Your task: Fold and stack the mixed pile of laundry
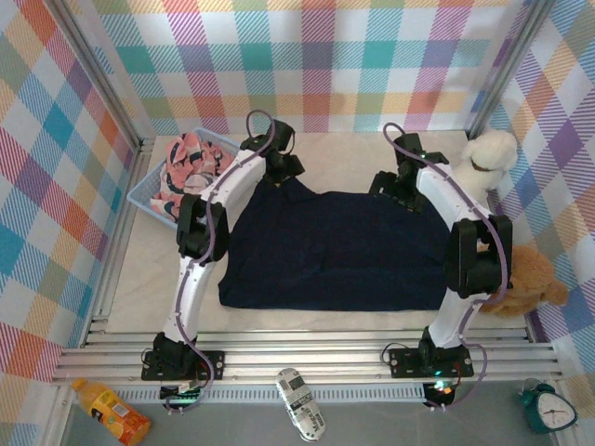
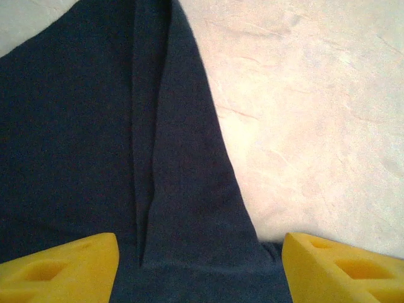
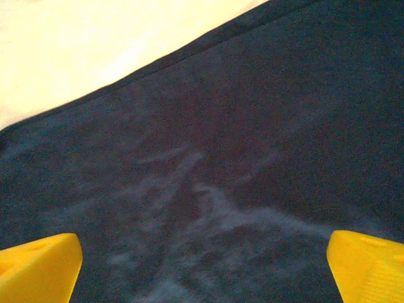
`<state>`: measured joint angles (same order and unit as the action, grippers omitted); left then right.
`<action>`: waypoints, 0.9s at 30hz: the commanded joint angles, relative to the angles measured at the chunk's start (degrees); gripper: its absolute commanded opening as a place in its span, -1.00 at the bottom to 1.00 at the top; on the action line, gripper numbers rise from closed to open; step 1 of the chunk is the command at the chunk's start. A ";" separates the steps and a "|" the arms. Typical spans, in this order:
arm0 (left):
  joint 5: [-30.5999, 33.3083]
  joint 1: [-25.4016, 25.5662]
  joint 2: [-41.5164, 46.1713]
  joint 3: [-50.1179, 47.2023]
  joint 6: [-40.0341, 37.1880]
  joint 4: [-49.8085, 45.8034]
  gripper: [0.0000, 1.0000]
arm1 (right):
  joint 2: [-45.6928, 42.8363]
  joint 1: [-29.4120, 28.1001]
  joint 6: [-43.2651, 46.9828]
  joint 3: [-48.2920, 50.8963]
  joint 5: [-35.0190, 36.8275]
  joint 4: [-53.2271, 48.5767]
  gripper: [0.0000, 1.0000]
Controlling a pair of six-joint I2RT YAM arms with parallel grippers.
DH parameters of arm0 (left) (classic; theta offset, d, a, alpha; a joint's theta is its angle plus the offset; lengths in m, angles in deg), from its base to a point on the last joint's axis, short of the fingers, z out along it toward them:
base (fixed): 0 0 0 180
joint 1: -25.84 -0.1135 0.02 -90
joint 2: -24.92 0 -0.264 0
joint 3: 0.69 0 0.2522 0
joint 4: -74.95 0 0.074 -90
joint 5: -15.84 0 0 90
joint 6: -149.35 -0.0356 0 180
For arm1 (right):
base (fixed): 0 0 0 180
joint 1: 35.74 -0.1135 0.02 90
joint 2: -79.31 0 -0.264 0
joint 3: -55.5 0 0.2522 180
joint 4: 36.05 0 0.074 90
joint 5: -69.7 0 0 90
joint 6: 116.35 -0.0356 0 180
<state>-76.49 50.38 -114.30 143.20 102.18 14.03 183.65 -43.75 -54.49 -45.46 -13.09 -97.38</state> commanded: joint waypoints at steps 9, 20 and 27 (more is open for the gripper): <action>3.39 2.46 -2.86 0.04 8.13 -4.57 0.08 | 4.09 14.46 4.56 -6.30 -3.67 -2.88 0.99; 4.05 3.14 -5.53 0.04 8.51 -5.33 -0.50 | 5.82 18.52 5.38 -7.40 -5.48 -2.88 0.99; 3.73 3.11 -5.10 1.44 8.40 -5.81 -1.00 | 5.79 18.99 6.06 -7.96 -5.50 -2.87 0.99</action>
<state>-73.06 53.35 -119.48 143.46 110.92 10.12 188.67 -25.10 -49.53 -51.39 -17.79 -99.02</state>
